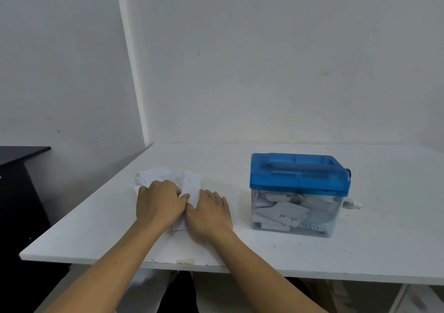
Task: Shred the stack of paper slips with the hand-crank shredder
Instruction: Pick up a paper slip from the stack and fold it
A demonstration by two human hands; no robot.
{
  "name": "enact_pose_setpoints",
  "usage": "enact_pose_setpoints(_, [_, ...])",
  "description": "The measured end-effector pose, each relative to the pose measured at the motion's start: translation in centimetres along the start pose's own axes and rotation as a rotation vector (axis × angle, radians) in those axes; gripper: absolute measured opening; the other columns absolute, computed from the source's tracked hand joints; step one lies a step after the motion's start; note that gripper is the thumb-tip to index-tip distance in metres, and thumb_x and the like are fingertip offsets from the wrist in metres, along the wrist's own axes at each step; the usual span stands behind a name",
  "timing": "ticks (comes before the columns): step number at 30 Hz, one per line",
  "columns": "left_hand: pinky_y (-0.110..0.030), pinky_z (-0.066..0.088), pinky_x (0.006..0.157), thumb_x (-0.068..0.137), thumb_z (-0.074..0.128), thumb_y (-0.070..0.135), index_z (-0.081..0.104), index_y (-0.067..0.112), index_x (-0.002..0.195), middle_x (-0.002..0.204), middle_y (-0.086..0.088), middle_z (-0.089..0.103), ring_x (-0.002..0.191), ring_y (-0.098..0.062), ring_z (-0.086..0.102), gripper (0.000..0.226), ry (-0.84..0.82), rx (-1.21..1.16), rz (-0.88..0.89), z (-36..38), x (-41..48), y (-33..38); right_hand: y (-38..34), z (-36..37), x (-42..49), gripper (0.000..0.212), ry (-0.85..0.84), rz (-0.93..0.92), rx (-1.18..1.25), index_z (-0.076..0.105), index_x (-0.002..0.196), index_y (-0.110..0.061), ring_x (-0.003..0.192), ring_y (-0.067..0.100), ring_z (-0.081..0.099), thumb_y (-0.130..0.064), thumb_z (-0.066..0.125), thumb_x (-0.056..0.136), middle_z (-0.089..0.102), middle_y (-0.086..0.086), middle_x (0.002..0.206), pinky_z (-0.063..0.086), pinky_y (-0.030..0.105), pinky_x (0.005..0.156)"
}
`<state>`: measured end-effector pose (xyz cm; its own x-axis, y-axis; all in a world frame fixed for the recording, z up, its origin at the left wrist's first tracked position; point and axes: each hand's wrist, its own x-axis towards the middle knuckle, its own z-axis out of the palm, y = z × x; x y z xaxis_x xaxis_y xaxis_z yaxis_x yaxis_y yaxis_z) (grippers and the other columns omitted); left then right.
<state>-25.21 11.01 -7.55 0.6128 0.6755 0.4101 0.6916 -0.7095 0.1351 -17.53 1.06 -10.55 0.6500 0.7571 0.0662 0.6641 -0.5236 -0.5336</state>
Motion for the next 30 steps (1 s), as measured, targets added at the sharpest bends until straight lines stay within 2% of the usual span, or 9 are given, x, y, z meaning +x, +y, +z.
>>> enact_pose_setpoints(6, [-0.032, 0.033, 0.062, 0.094, 0.058, 0.043, 0.070, 0.017, 0.068, 0.057, 0.006, 0.057, 0.061, -0.013, 0.053, 0.039, -0.002, 0.000, 0.008, -0.3, 0.2, 0.2, -0.1, -0.2, -0.2, 0.065, -0.006, -0.002, 0.022, 0.021, 0.158, -0.010, 0.154, 0.025, 0.011, -0.046, 0.027, 0.104, 0.022, 0.007, 0.165, 0.002, 0.042, 0.126])
enact_pose_setpoints(9, [-0.029, 0.029, 0.054, 0.096, 0.056, 0.041, 0.064, 0.020, 0.067, 0.060, 0.007, 0.054, 0.060, -0.014, 0.051, 0.037, 0.005, 0.069, 0.055, -0.3, 0.0, 0.6, -0.2, -0.3, -0.3, 0.065, -0.024, 0.003, 0.004, 0.017, 0.159, -0.009, 0.155, 0.025, 0.007, -0.045, 0.025, 0.105, 0.018, 0.008, 0.166, 0.000, 0.042, 0.126])
enact_pose_setpoints(11, [-0.028, 0.030, 0.052, 0.098, 0.056, 0.041, 0.068, 0.023, 0.072, 0.067, 0.007, 0.060, 0.066, -0.014, 0.057, 0.034, -0.001, 0.071, 0.071, -0.2, -0.1, 0.7, -0.2, -0.3, -0.3, 0.066, -0.031, 0.005, -0.007, 0.014, 0.159, -0.008, 0.155, 0.025, 0.005, -0.044, 0.025, 0.106, 0.015, 0.008, 0.167, -0.002, 0.041, 0.126])
enact_pose_setpoints(15, [-0.028, 0.049, 0.068, 0.094, 0.064, 0.044, 0.077, 0.028, 0.107, 0.102, 0.008, 0.073, 0.097, -0.016, 0.067, 0.025, -0.074, -0.213, -0.029, 0.2, 0.2, 0.6, -0.2, -0.4, -0.3, 0.064, -0.014, 0.005, 0.019, 0.017, 0.159, -0.010, 0.155, 0.025, 0.007, -0.043, 0.027, 0.106, 0.017, 0.007, 0.167, -0.001, 0.040, 0.125])
enact_pose_setpoints(18, [-0.037, 0.058, 0.085, 0.088, 0.074, 0.040, 0.076, 0.024, 0.106, 0.101, 0.006, 0.074, 0.096, -0.015, 0.068, 0.023, -0.149, -0.445, -0.118, 0.3, 0.3, 0.6, -0.4, -0.5, -0.4, 0.063, 0.002, 0.002, 0.059, 0.022, 0.158, -0.012, 0.154, 0.024, 0.012, -0.044, 0.029, 0.104, 0.024, 0.006, 0.164, 0.001, 0.041, 0.126])
enact_pose_setpoints(21, [-0.040, 0.059, 0.086, 0.085, 0.077, 0.029, 0.074, 0.026, 0.097, 0.091, 0.006, 0.073, 0.091, -0.016, 0.069, 0.013, -0.178, -0.546, -0.181, 0.1, 0.4, 0.7, -0.3, -0.8, -0.5, 0.063, 0.017, 0.003, 0.116, 0.025, 0.157, -0.015, 0.151, 0.024, 0.020, -0.043, 0.034, 0.102, 0.032, 0.006, 0.161, 0.005, 0.040, 0.126])
enact_pose_setpoints(26, [-0.027, 0.049, 0.075, 0.088, 0.065, 0.012, 0.073, 0.019, 0.097, 0.094, 0.001, 0.072, 0.087, -0.017, 0.063, 0.014, -0.143, -0.636, -0.223, -0.3, 0.5, 1.1, -0.2, -1.1, -0.7, 0.063, 0.077, 0.036, 0.268, 0.026, 0.156, -0.024, 0.139, 0.025, 0.040, -0.034, 0.048, 0.097, 0.048, 0.002, 0.150, 0.025, 0.041, 0.122])
enact_pose_setpoints(28, [-0.025, 0.045, 0.067, 0.092, 0.055, 0.011, 0.075, 0.015, 0.093, 0.090, 0.001, 0.071, 0.080, -0.016, 0.061, 0.021, -0.195, -0.638, -0.189, -0.5, 0.4, 1.1, -0.3, -0.8, -0.7, 0.065, 0.094, 0.050, 0.288, 0.028, 0.154, -0.025, 0.133, 0.025, 0.046, -0.031, 0.053, 0.094, 0.052, 0.002, 0.146, 0.034, 0.042, 0.117])
enact_pose_setpoints(30, [-0.023, 0.047, 0.068, 0.094, 0.048, 0.007, 0.079, 0.014, 0.098, 0.093, 0.002, 0.073, 0.085, -0.018, 0.065, 0.032, -0.225, -0.628, -0.150, -0.3, 0.3, 1.0, -0.3, -0.7, -0.5, 0.066, 0.155, 0.081, 0.365, 0.028, 0.151, -0.028, 0.125, 0.024, 0.053, -0.020, 0.055, 0.092, 0.055, 0.001, 0.141, 0.044, 0.041, 0.109])
